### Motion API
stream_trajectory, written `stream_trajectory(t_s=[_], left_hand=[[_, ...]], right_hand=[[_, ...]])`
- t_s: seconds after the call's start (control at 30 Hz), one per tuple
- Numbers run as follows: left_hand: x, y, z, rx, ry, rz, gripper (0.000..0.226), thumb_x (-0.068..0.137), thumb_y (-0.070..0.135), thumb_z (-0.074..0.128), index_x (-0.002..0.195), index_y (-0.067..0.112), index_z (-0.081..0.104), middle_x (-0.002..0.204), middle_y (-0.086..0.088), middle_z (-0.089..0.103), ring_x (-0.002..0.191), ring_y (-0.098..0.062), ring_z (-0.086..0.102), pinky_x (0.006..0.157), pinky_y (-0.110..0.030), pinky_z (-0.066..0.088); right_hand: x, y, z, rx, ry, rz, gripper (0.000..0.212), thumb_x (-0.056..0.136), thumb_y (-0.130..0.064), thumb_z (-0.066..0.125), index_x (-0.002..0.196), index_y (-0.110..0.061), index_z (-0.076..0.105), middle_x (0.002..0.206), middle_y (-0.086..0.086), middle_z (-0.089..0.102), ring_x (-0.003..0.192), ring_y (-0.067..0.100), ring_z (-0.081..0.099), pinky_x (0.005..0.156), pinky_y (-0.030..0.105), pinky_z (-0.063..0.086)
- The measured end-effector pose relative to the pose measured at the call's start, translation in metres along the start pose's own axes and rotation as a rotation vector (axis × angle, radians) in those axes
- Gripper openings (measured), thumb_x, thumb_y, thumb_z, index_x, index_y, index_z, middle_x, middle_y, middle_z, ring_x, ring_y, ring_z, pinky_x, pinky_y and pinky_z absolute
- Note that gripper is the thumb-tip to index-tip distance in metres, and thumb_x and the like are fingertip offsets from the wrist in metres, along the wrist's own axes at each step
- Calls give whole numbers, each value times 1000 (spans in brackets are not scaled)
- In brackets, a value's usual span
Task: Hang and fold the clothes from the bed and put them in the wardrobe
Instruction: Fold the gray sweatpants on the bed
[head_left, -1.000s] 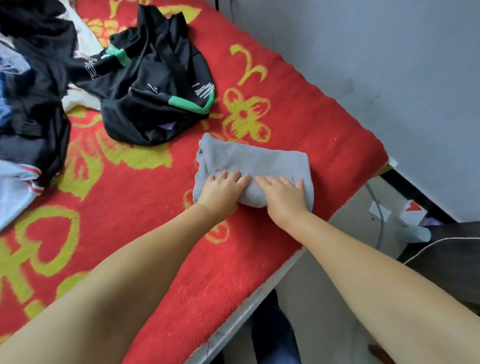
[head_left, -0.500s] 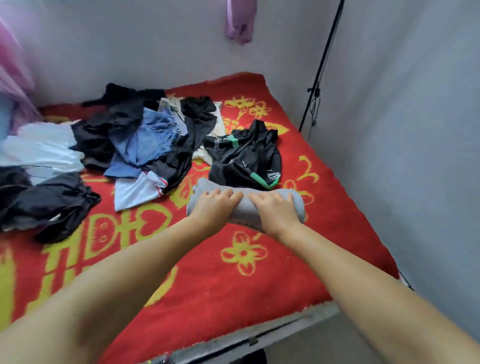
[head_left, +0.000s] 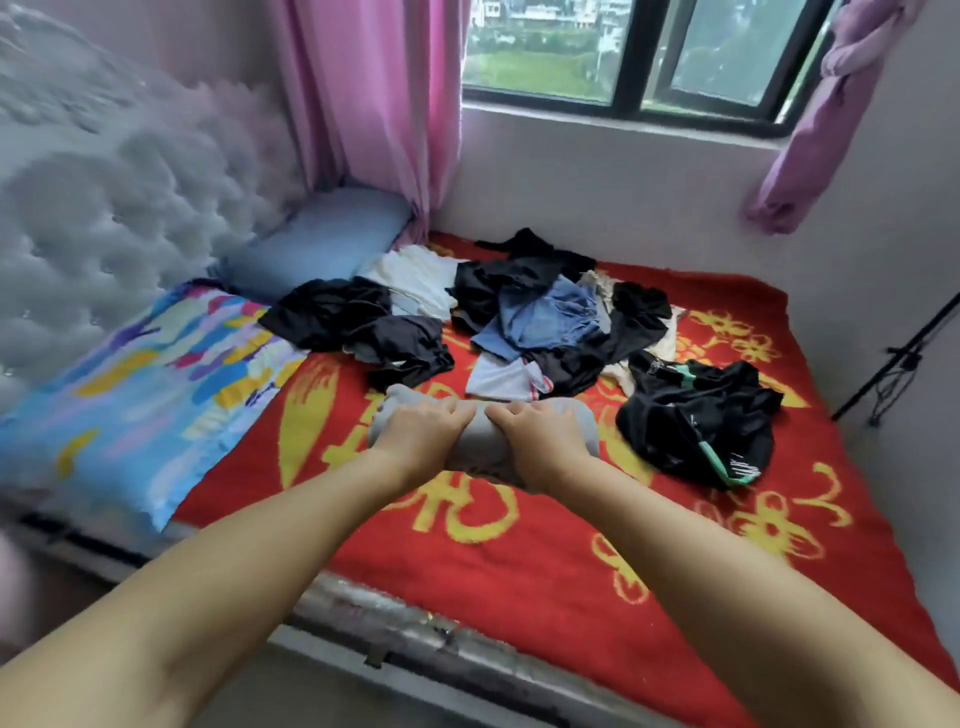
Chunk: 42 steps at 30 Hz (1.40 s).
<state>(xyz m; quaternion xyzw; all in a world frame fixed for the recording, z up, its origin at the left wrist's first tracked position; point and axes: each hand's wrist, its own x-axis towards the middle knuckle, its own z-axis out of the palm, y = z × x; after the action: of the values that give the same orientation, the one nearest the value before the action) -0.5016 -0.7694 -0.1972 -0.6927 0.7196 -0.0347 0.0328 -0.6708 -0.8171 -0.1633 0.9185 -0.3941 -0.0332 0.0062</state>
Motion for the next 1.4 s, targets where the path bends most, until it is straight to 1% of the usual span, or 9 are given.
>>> stream_trajectory(t_s=[0.2, 0.4, 0.5, 0.8, 0.97, 1.13, 1.27, 1.33, 1.4], left_hand=[[-162, -97, -1, 40, -42, -191, 57, 89, 25, 57, 142, 25, 34, 126, 0, 52, 108, -23, 59, 75, -38, 49], [-321, -166, -15, 70, -149, -443, 63, 84, 16, 57, 142, 24, 32, 129, -4, 51, 113, -29, 57, 83, -42, 49], [-388, -189, -14, 38, -166, -606, 61, 86, 10, 49, 144, 23, 32, 131, -6, 51, 117, -32, 55, 87, -43, 47], [-556, -199, -3, -27, -198, -1113, 63, 87, 12, 54, 144, 23, 29, 128, -5, 51, 117, -29, 54, 85, -43, 45], [-632, -176, 11, -40, -302, -1344, 65, 84, 14, 60, 142, 21, 31, 123, -5, 52, 112, -30, 58, 81, -39, 47], [-718, -172, 35, -85, -349, -1440, 70, 85, 17, 59, 145, 28, 27, 124, -3, 51, 109, -30, 60, 82, -38, 49], [-779, -205, 65, -157, -412, -1418, 71, 80, 15, 64, 142, 25, 31, 123, -4, 51, 108, -30, 59, 84, -40, 52], [-807, -231, 83, -188, -419, -1399, 62, 81, 14, 63, 137, 23, 36, 123, -4, 52, 108, -31, 59, 83, -40, 52], [-833, -257, 98, -190, -407, -1366, 50, 87, 12, 55, 134, 22, 41, 123, -3, 52, 110, -30, 59, 79, -39, 50]], right_hand=[[-10, -166, -14, -29, -12, -253, 48, 77, -31, 70, 119, -25, 46, 116, 2, 57, 105, 30, 58, 83, 44, 42], [-14, -323, -21, 4, -45, -545, 51, 83, -35, 63, 130, -26, 43, 126, 3, 55, 113, 31, 55, 90, 44, 39], [-13, -393, -21, -14, -55, -695, 58, 81, -36, 65, 133, -28, 41, 128, 3, 53, 117, 32, 53, 94, 47, 39], [-38, -567, -10, -144, -67, -1215, 62, 78, -27, 66, 133, -29, 38, 127, 2, 54, 116, 32, 54, 99, 48, 38], [-80, -642, 6, -215, -129, -1434, 78, 73, -40, 75, 138, -36, 33, 131, -1, 52, 119, 29, 53, 103, 50, 37], [-127, -723, 34, -256, -222, -1557, 97, 57, -29, 85, 137, -41, 32, 128, -4, 53, 116, 28, 56, 101, 49, 40], [-144, -791, 61, -220, -257, -1533, 79, 68, -30, 76, 134, -44, 35, 129, -4, 55, 117, 27, 55, 100, 48, 40], [-145, -828, 75, -194, -274, -1495, 66, 75, -26, 67, 133, -42, 39, 131, -3, 54, 120, 26, 53, 101, 45, 39], [-145, -863, 88, -191, -276, -1458, 62, 75, -23, 64, 131, -41, 42, 130, -3, 55, 120, 27, 53, 102, 44, 38]])
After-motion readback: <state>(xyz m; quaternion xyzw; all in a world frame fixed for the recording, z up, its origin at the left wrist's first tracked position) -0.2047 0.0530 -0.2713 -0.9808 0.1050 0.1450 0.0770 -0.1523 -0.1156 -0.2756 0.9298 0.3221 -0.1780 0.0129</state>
